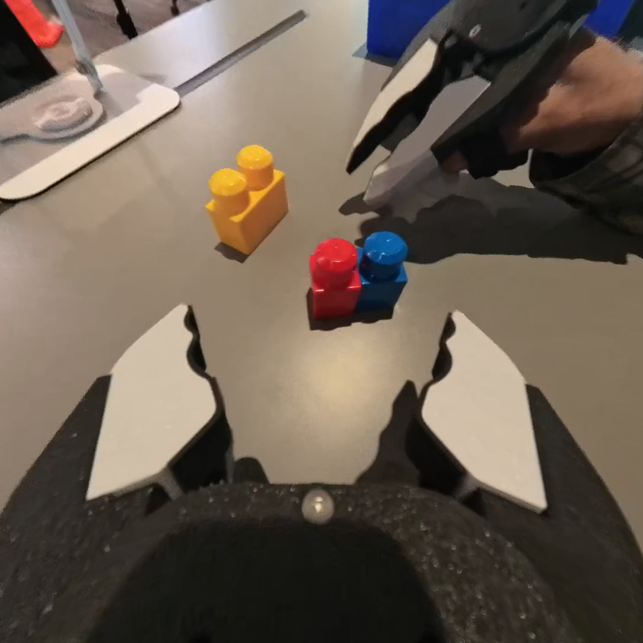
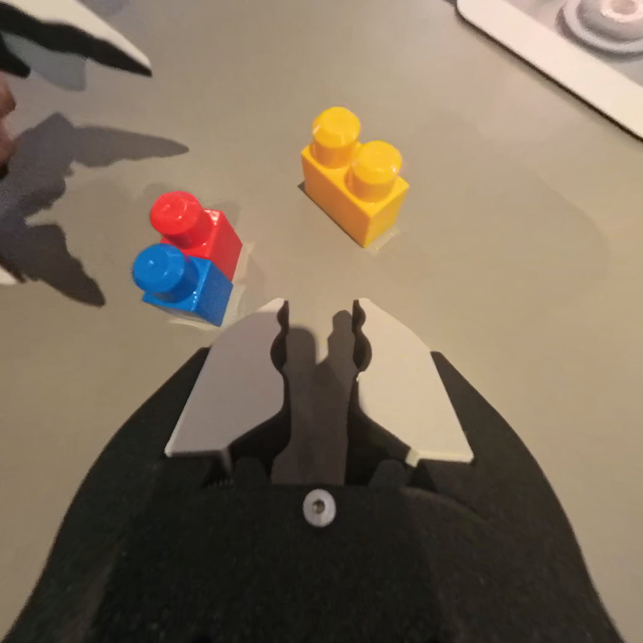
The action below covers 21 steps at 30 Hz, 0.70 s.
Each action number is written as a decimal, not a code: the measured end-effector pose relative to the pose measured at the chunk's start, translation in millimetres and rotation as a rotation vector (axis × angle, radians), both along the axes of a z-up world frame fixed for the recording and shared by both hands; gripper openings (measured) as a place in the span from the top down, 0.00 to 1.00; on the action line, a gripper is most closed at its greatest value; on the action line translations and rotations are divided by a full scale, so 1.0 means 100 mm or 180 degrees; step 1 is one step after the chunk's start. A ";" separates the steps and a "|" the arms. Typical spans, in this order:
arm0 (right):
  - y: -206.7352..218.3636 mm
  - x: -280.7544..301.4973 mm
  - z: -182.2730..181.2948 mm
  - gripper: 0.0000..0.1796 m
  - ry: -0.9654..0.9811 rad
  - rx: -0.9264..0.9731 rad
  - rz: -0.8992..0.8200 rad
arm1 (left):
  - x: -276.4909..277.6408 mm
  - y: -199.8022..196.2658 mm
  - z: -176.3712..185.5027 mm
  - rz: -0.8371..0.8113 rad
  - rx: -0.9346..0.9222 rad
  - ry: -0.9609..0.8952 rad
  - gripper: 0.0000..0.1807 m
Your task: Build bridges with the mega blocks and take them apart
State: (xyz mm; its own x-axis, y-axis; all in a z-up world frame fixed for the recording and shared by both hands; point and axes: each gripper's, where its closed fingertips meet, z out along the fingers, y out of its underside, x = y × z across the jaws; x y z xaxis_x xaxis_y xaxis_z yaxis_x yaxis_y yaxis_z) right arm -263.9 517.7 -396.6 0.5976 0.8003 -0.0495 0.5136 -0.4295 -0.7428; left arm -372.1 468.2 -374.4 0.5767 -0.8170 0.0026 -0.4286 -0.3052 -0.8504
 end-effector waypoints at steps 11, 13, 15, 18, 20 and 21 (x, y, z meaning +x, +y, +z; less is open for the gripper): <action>-0.02 0.17 0.15 0.83 0.0608 0.0145 -0.0037 | 0.36 -0.02 -0.37 0.0426 -0.0362 0.0389 0.27; -0.02 0.17 0.16 0.83 0.0686 0.0084 -0.0020 | 0.36 0.00 -0.40 0.0501 -0.0458 0.0356 0.30; -0.01 0.18 0.18 0.83 0.0695 0.0123 -0.0020 | 0.36 0.01 -0.43 0.0551 -0.0566 0.0305 0.33; -0.02 0.18 0.23 0.83 0.0719 0.0187 -0.0016 | 0.38 -0.01 -0.51 0.0548 -0.0693 0.0361 0.35; -0.01 0.19 0.26 0.83 0.0736 0.0231 -0.0032 | 0.39 -0.02 -0.52 0.0525 -0.0678 0.0414 0.36; -0.01 0.20 0.27 0.83 0.0742 0.0234 -0.0038 | 0.41 -0.03 -0.52 0.0506 -0.0668 0.0426 0.37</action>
State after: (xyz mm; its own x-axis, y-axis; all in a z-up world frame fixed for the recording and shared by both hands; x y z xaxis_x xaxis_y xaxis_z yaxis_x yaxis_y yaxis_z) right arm -244.3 516.6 -369.9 0.5861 0.7998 -0.1292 0.3198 -0.3750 -0.8701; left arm -331.3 465.4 -426.7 0.7040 -0.7060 0.0773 -0.4654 -0.5408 -0.7006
